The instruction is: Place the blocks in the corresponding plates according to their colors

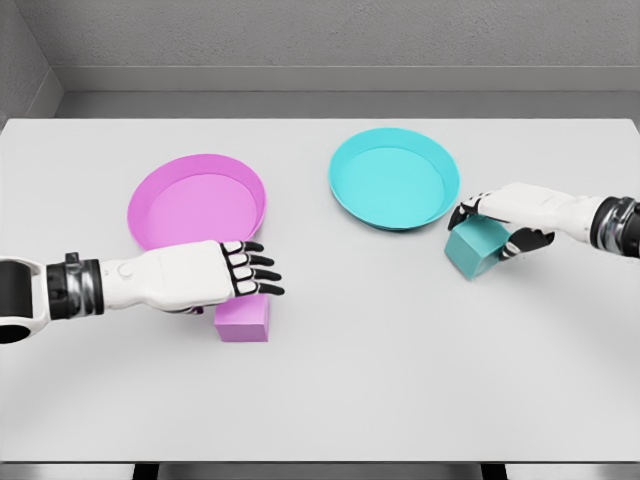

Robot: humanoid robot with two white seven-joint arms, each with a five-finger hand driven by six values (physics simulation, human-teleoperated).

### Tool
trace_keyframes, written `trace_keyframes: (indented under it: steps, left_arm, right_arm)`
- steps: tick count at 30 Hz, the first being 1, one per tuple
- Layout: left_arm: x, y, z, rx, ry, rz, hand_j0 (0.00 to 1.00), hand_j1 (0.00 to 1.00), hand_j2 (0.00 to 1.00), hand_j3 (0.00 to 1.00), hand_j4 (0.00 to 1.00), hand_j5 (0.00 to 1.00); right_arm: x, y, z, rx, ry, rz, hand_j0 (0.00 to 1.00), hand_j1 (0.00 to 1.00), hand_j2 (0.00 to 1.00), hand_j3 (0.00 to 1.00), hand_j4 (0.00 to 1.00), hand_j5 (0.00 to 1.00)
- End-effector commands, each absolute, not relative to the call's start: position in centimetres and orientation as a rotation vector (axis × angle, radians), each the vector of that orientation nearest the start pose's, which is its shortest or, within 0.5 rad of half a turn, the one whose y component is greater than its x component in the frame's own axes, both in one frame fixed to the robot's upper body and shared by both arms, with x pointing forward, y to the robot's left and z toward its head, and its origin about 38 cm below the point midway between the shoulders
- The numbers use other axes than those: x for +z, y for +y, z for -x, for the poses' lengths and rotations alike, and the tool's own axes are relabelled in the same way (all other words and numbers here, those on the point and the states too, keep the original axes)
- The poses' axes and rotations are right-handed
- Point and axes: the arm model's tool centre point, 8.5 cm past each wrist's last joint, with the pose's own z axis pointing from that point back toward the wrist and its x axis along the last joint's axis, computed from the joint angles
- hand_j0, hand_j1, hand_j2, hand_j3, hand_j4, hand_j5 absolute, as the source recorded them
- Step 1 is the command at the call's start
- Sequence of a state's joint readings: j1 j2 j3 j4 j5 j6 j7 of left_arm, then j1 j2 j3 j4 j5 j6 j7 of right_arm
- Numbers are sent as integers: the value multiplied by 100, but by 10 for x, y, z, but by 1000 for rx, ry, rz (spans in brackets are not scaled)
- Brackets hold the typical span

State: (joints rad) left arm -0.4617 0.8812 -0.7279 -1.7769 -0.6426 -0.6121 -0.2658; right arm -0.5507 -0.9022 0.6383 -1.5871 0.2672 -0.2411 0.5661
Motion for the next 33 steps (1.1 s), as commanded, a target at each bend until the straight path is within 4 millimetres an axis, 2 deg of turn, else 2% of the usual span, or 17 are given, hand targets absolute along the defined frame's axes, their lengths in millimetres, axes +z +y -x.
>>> trace_keyframes:
  steps: [1,8,15,20,24,30,33]
  left_arm:
    - [174,233,-346,2795,1894,396,100,100,100,100,100,100]
    - [167,229,-343,2804,1868,373,100,100,100,100,100,100]
    - [166,226,-342,2800,1852,375,75,75,75,75,75,75]
    - [164,226,-342,2804,1841,373,70,70,70,70,70,70]
    - [165,226,-342,2803,1841,375,65,65,65,65,65,65]
    - [170,226,-345,2789,1845,394,59,59,59,59,59,59]
    - [172,225,-347,2779,1854,400,57,57,57,57,57,57]
  right_arm:
    - [199,-315,-418,1855,-1218,365,57,57,57,57,57,57]
    - [207,-312,-418,1861,-1238,374,56,56,56,56,56,56]
    - [226,-320,-426,1824,-1271,426,55,55,55,55,55,55]
    - [231,-319,-431,1800,-1264,448,55,55,55,55,55,55]
    - [237,-307,-440,1804,-1268,427,55,55,55,55,55,55]
    - [248,-298,-457,1775,-1308,437,54,54,54,54,54,54]
    - [257,-277,-471,1773,-1341,430,53,53,53,53,53,53]
